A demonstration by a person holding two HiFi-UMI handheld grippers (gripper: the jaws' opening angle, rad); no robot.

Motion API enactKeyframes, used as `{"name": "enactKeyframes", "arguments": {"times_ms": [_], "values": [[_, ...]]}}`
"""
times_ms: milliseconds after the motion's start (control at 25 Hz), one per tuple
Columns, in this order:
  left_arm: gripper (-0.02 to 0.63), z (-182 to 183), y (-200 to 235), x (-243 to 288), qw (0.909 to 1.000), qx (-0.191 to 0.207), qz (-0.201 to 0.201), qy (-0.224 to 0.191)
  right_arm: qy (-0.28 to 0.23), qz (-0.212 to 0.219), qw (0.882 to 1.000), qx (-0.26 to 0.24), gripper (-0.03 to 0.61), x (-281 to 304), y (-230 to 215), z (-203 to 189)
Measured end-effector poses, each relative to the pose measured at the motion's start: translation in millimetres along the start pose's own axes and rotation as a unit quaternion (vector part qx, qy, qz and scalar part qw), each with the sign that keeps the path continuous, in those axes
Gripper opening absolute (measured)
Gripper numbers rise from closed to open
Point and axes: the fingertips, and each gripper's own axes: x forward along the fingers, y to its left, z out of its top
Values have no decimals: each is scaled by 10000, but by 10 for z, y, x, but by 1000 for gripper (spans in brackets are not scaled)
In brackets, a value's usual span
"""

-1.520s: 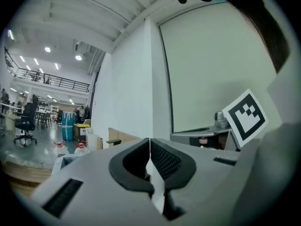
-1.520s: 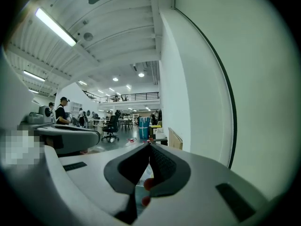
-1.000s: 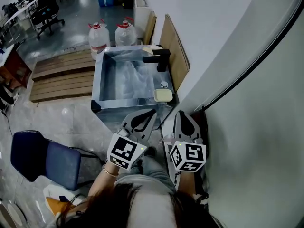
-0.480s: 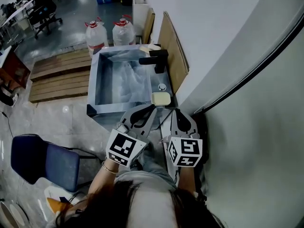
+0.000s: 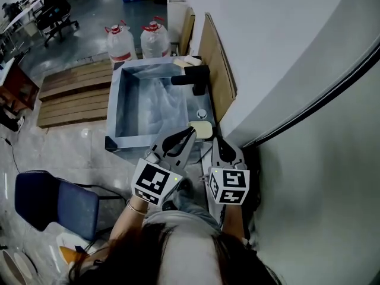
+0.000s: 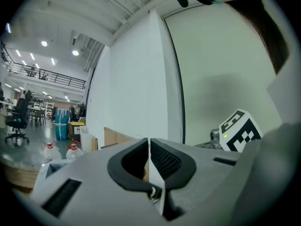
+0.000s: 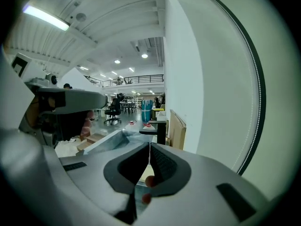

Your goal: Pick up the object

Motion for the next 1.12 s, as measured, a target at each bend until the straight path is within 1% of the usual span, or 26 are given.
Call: {"name": "enactKeyframes", "arguments": {"times_ms": [160,280,520,680,800,1120], "values": [[9,-22,93,154,10000,34,55,67,196,93,9998,-41,28,193,-63,-119],[9,-40,154,240,9999,-13,74,144,335,151,9993,-63,29,319,-96,-178],[9,-110,260,457,9998,9,91,172,567,244,9981,-90,29,593,-199,-339],[9,-197,296,574,9994,-57,65,347,725,286,9969,-115,29,727,-262,-455],[9,-180,340,671,9995,-40,63,297,862,331,9956,-144,29,829,-288,-532],[9,-298,452,857,9992,-39,65,395,1239,404,9913,-192,31,1102,-351,-815]]}}
